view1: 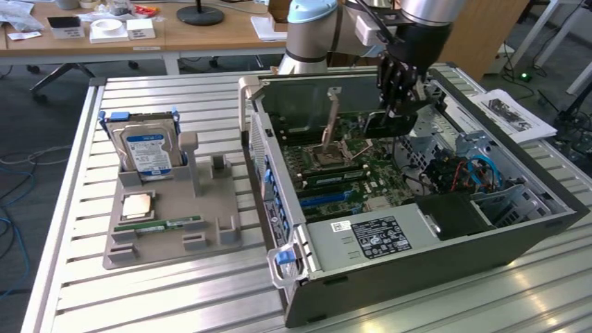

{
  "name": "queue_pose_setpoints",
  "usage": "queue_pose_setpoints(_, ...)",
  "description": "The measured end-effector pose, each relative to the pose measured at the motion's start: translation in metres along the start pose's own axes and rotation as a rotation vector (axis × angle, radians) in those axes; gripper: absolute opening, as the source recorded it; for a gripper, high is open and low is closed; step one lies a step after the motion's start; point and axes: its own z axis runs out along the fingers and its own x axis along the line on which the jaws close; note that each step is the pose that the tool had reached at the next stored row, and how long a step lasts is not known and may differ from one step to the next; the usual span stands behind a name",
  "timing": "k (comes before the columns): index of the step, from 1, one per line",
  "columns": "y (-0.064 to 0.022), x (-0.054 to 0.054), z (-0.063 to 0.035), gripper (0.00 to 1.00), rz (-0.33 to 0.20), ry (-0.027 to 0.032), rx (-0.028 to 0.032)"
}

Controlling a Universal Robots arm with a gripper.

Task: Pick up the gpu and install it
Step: 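Insert the gpu into the slot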

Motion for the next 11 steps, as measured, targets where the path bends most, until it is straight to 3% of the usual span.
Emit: queue_pose_setpoints(11,0.0065,0.0005,-0.0002,0.27,0.000,0.0000,0.0000)
